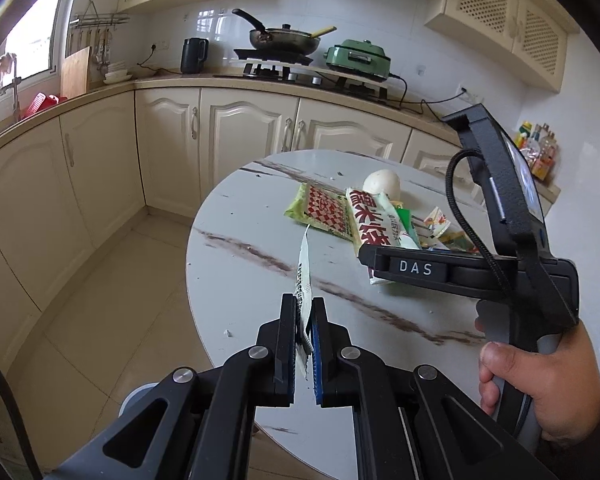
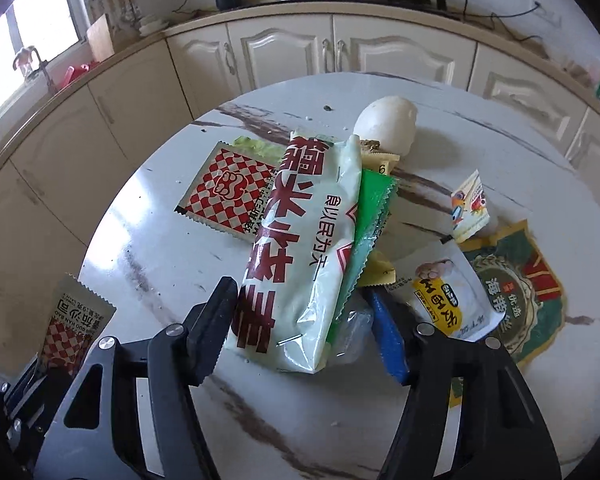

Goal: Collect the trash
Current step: 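Grasp the white rice bag with the left gripper while the right gripper grasps the green packet, then carry the rice bag and green packet over the blue bucket and open both grippers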

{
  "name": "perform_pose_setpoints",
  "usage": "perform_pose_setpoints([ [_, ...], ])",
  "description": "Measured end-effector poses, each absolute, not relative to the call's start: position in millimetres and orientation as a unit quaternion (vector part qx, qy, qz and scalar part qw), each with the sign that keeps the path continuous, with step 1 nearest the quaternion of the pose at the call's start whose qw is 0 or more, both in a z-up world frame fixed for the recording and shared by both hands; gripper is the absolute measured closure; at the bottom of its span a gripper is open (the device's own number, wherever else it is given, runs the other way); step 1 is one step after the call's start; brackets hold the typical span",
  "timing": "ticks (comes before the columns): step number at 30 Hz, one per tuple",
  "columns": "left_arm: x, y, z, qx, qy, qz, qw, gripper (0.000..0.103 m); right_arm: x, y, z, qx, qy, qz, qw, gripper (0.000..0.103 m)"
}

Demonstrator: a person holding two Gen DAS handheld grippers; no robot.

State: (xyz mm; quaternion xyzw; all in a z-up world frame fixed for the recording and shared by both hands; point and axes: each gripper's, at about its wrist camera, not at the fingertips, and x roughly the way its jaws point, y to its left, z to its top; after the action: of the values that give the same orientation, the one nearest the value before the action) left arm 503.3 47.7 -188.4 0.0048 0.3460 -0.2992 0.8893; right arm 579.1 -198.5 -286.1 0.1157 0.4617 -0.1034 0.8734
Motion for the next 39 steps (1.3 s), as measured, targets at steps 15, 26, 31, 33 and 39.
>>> perform_pose_setpoints([
  [15,467.6,30.9,-165.8,-0.003,0.333,-0.316,0.888,0.1,536.7,-221.3,-258.9,0.175,0.421,0.019,0.89,0.09],
  [26,450.6,54.8,-148.3,-0.031,0.318,-0.303,0.898,0.1,510.7,-194.6,-214.9,0.156,0.377,0.079,0.91,0.091],
  [31,440.5,105.9,-146.3,-0.049,0.308,-0.263,0.913,0.1,509.4,-146.9,-200.9,0.14,0.365,0.13,0.911,0.091],
  [33,436.8,130.9,-149.0,-0.053,0.308,-0.242,0.918,0.1,514.1,-119.6,-201.5,0.134,0.368,0.157,0.907,0.091],
  [39,439.6,198.5,-181.8,-0.073,0.336,-0.178,0.922,0.1,538.7,-28.0,-231.4,0.101,0.394,0.221,0.886,0.091],
])
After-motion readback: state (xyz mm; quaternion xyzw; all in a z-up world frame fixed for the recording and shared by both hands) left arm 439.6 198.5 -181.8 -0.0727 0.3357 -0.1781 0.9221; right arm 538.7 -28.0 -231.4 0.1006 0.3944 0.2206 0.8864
